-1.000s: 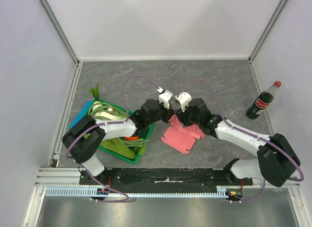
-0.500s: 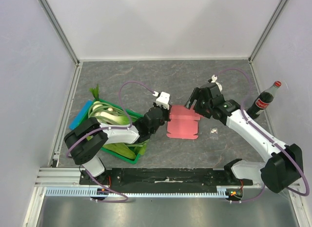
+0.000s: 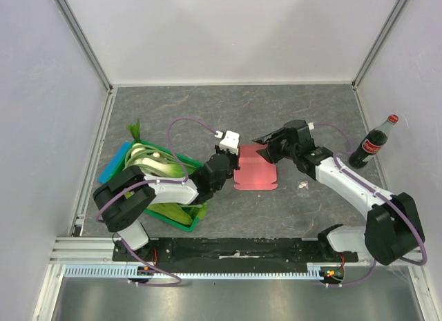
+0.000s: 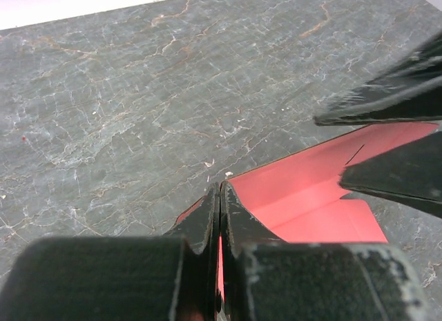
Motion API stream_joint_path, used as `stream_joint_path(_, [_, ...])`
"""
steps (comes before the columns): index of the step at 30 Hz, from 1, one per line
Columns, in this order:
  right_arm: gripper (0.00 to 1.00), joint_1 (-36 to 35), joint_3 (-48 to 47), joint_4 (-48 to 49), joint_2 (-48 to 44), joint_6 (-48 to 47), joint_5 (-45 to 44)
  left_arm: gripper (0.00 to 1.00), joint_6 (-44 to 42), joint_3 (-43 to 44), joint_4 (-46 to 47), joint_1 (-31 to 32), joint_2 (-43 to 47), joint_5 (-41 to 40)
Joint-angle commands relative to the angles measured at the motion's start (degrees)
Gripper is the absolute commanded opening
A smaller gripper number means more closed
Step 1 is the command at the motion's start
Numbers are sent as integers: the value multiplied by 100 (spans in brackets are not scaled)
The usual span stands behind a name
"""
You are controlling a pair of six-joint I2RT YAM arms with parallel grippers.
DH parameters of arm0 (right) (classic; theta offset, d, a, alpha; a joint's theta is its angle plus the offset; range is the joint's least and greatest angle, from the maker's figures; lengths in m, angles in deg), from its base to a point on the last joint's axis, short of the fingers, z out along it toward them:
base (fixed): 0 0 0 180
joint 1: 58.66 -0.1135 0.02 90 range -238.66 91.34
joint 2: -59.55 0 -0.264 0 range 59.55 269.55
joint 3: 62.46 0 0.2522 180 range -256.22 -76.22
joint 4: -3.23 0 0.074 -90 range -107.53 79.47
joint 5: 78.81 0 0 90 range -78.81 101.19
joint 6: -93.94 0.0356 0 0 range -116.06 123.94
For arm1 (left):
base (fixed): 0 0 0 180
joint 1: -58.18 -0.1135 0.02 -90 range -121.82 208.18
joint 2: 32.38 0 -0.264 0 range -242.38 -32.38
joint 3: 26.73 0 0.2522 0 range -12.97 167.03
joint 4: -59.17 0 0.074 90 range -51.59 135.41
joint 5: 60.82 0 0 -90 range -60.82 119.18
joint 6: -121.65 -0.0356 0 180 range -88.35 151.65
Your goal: Fold the paper box
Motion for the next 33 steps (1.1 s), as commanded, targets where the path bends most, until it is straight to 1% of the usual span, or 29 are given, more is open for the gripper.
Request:
stream_joint_path(1, [51, 47, 39, 673, 323, 774, 216, 2, -377, -34, 613, 85, -69, -290])
stream_joint_path(7, [47, 108, 101, 902, 526, 889, 155, 2, -562, -25, 745, 156, -130, -299])
stream_joint_path(10, [39, 144, 136, 1025, 596, 915, 243, 2, -597, -34, 772, 173, -166, -282])
stream_joint_path(11, [39, 144, 153, 1043, 596, 942, 252, 2, -597, -16, 772, 182, -166, -281])
stream_joint_path(14, [31, 152, 250, 1087, 596, 1012, 252, 2, -623, -34, 833, 200, -192, -299])
stream_joint_path(16, [30, 152, 303, 1122, 596, 1047, 286, 2, -658, -43, 877, 200, -201, -299])
stream_joint_path(22, [30, 170, 408, 1157, 614, 1109, 296, 2, -729, -43, 983, 243, -236, -308])
stream_joint_path(23, [29, 179, 426, 1157, 614, 1109, 287, 2, -886, -34, 992, 252, -227, -316])
stream_joint_path(24, [22, 179, 435, 1157, 605, 1100, 295, 2, -904, -34, 992, 252, -236, -317])
stream_joint_path(26, [19, 179, 461, 1157, 596, 1091, 278, 2, -922, -25, 992, 270, -254, -308])
stream_joint_path(27, [12, 179, 470, 1157, 579, 1083, 287, 2, -922, -16, 992, 270, -254, -316])
stream_joint_path(29, [3, 196, 540, 1157, 552, 1100, 287, 2, -905, -16, 983, 279, -262, -273])
stream_joint_path(30, [0, 205, 558, 1296, 543, 1100, 278, 2, -861, -16, 939, 279, -262, -229])
stream_joint_path(31, [0, 223, 636, 1324, 517, 1065, 252, 2, -817, 45, 739, 279, -236, -185])
stream_joint_path(32, [0, 240, 689, 1411, 482, 1039, 260, 4, -791, 80, 519, 279, -210, -124])
stream_joint_path(33, [0, 258, 750, 1473, 473, 969, 269, 16, -442, 141, 230, 279, -97, -88])
